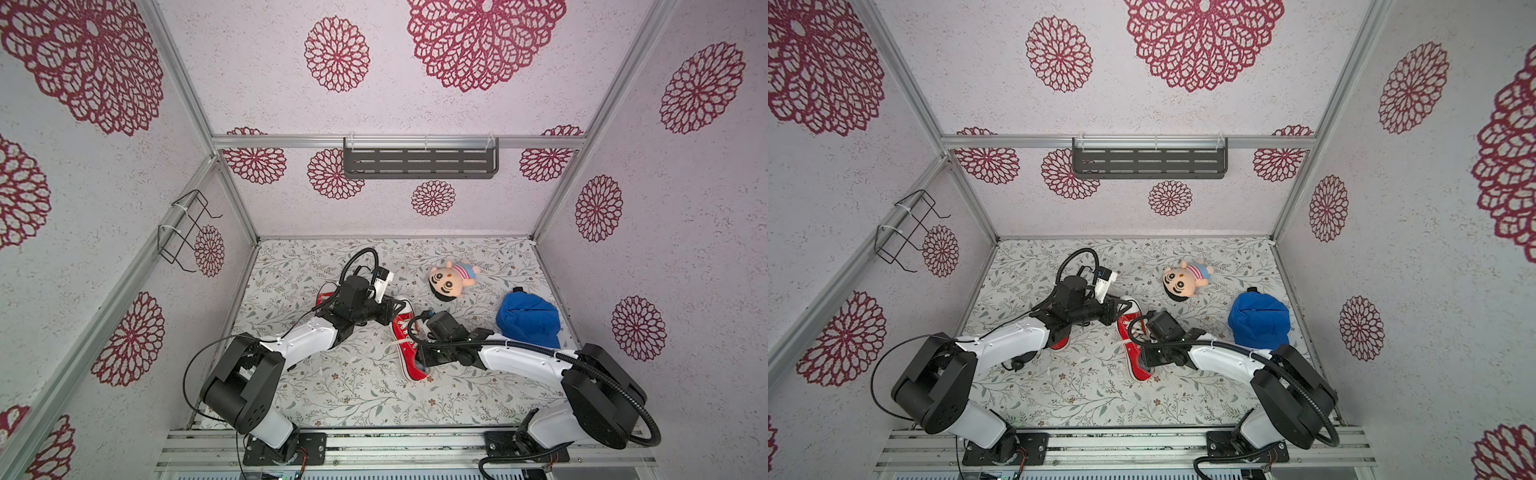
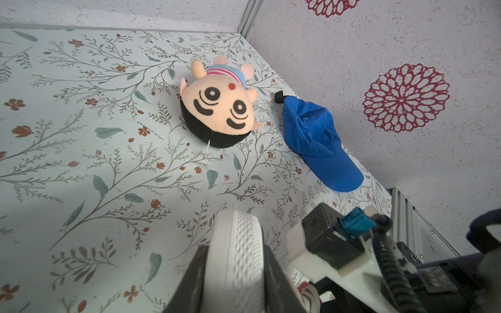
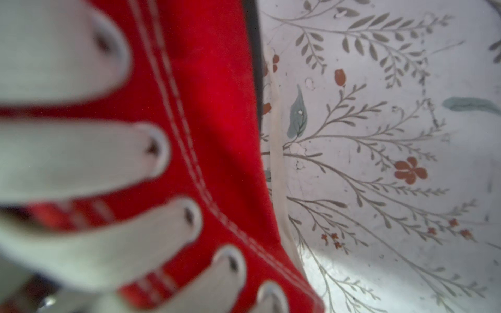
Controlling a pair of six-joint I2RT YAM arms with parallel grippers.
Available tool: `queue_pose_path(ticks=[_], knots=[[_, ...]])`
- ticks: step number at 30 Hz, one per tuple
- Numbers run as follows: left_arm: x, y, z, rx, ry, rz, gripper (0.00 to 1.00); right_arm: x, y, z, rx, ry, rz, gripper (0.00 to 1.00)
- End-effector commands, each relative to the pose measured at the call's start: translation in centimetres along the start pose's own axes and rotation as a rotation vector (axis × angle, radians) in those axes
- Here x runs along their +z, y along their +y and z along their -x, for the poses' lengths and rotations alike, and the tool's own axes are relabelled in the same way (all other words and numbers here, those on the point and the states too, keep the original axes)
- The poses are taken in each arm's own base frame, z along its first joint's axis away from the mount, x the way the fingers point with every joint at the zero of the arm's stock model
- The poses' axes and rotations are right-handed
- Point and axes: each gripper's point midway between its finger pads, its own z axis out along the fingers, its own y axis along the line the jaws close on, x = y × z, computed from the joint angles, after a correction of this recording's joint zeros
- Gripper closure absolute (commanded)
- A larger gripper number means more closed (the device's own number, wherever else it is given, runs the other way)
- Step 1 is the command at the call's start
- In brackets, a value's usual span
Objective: Remove the insole from the shoe
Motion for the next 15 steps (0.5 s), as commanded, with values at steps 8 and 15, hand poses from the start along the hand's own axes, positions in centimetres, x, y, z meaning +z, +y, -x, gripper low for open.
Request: queue_pose_path(ticks=[8,15], knots=[[-1.5,-5.9,3.9,0.127,-0.095,-0.137,0.96,-1.3,-0.2,1.3,-0.049,-0.073,-0.021,1.0],[-3.3,-5.6,5.2,0.208,-0.137,-0.015,0.98,-6.9,2.9,4.3,0.014,-0.208,0.162,1.0]])
